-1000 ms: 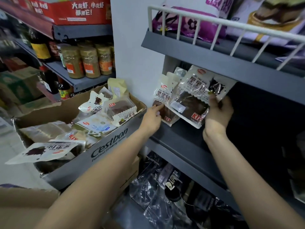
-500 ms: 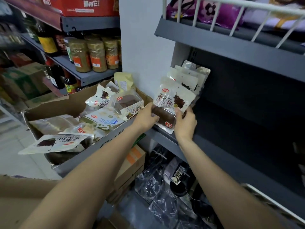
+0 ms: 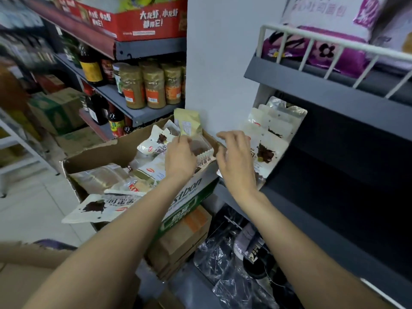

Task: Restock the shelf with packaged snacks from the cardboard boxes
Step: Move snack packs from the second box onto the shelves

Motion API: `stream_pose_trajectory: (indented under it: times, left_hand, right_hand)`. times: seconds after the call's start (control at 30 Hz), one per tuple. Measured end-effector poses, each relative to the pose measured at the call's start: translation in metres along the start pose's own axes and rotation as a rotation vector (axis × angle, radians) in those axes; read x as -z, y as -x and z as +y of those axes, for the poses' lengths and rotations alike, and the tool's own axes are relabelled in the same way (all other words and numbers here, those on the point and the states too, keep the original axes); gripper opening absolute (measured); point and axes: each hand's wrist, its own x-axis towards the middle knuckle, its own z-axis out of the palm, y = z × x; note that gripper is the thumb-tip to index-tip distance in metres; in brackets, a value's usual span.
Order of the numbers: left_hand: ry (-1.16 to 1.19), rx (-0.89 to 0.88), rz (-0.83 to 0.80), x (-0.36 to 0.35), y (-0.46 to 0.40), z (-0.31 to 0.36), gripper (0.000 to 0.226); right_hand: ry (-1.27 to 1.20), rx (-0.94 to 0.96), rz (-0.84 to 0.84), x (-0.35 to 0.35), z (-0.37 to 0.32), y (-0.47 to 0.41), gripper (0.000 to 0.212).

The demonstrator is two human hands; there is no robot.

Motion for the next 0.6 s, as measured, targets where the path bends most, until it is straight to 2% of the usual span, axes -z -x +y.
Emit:
stream_pose_trajectory:
  times: [0.07, 0.13, 0.23, 0.3, 0.37, 0.47, 0.53, 0.6]
  left_hand:
    - [-0.086, 0.094, -0.08, 0.006, -0.01, -0.019, 0.04]
    - [-0.131, 0.188, -0.156, 0.009, -0.019, -0.034, 0.047]
    - [0.029, 0.258, -0.151, 0.018, -0.028, -0.046, 0.052]
    - [0.14, 0.269, -0.213, 0.022, -0.032, -0.049, 0.051]
    - [0.179, 0.269, -0.25, 0.023, -0.034, -0.052, 0.047]
    - [0.282, 0.285, -0.201, 0.025, -0.036, -0.055, 0.029]
    - [0.367, 0.334, -0.174, 0.033, -0.036, -0.051, 0.033]
    - [0.495, 0.356, -0.162, 0.041, -0.036, -0.052, 0.032]
  right_hand:
    - [-0.047, -0.033, -0.244, -0.021, -0.006, -0.008, 0.035]
    - [-0.041, -0.148, -0.431, -0.047, -0.008, -0.017, 0.05]
    - [0.008, -0.375, -0.707, -0.081, -0.008, -0.029, 0.087]
    - [0.117, -0.429, -0.826, -0.097, -0.004, -0.033, 0.107]
    - [0.205, -0.431, -0.804, -0.107, -0.003, -0.035, 0.111]
    - [0.17, -0.388, -0.649, -0.109, -0.007, -0.035, 0.095]
    - [0.098, -0.301, -0.55, -0.102, -0.012, -0.033, 0.085]
    - [0.047, -0.165, -0.463, -0.089, -0.017, -0.031, 0.083]
